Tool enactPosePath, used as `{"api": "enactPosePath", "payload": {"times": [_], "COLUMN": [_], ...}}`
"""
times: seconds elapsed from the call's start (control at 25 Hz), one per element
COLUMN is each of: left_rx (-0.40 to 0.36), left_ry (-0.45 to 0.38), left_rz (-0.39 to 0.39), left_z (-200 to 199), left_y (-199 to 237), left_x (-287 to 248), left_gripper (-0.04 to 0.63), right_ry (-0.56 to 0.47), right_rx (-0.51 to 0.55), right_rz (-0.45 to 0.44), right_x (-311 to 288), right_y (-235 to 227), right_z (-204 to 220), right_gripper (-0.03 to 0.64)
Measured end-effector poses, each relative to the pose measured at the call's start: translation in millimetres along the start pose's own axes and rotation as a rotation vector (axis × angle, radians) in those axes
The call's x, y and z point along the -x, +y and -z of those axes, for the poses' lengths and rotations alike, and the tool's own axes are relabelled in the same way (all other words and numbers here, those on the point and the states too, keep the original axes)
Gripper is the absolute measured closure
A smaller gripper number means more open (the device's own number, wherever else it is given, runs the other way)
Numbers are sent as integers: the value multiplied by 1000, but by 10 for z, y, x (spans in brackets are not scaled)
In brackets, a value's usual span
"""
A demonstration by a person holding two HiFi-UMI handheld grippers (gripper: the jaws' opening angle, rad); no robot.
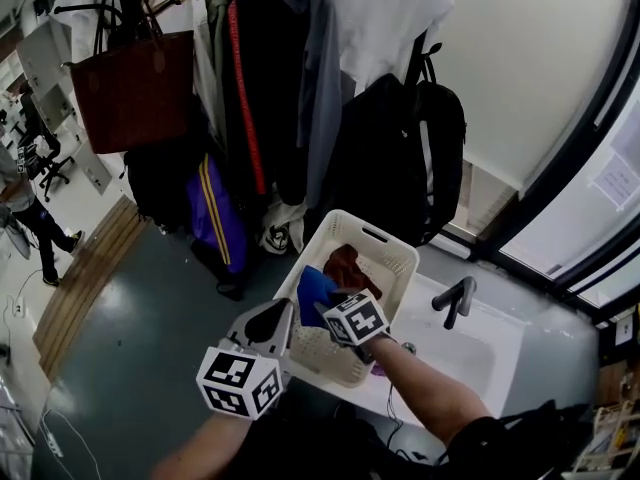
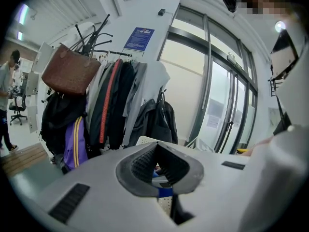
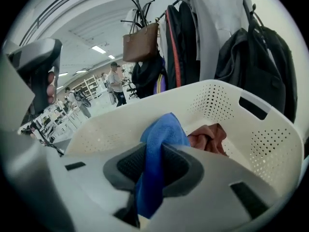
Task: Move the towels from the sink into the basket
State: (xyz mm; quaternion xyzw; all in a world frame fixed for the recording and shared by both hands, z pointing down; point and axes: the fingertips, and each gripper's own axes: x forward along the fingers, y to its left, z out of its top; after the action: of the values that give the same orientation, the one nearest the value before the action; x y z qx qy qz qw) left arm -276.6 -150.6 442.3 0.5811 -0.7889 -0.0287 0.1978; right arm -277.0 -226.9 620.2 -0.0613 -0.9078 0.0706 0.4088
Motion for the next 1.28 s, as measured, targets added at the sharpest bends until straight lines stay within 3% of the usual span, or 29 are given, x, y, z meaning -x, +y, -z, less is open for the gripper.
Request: {"api": "enactPosePath", "payload": {"times": [0.68, 0.96, 1.12, 1.28], "left_rx": [49, 57, 54, 53], "left_ry": [60, 61, 55, 51], "left_rz": [4, 6, 10, 19], "left_z": [168, 201, 178, 180], "left_y": [243, 273, 278, 238], "left_x": [-100, -81, -58, -52], "left_gripper": [592, 592, 592, 592], "right_ry": [197, 209, 211, 176], "right_rx": [23, 7, 33, 66], "right_rz": [39, 35, 52, 45], "right_x": [-578, -677, -637, -511], "right_y": [-144, -184, -194, -129], "right_z": [436, 493, 449, 299], "right_gripper": [525, 521, 479, 393]}}
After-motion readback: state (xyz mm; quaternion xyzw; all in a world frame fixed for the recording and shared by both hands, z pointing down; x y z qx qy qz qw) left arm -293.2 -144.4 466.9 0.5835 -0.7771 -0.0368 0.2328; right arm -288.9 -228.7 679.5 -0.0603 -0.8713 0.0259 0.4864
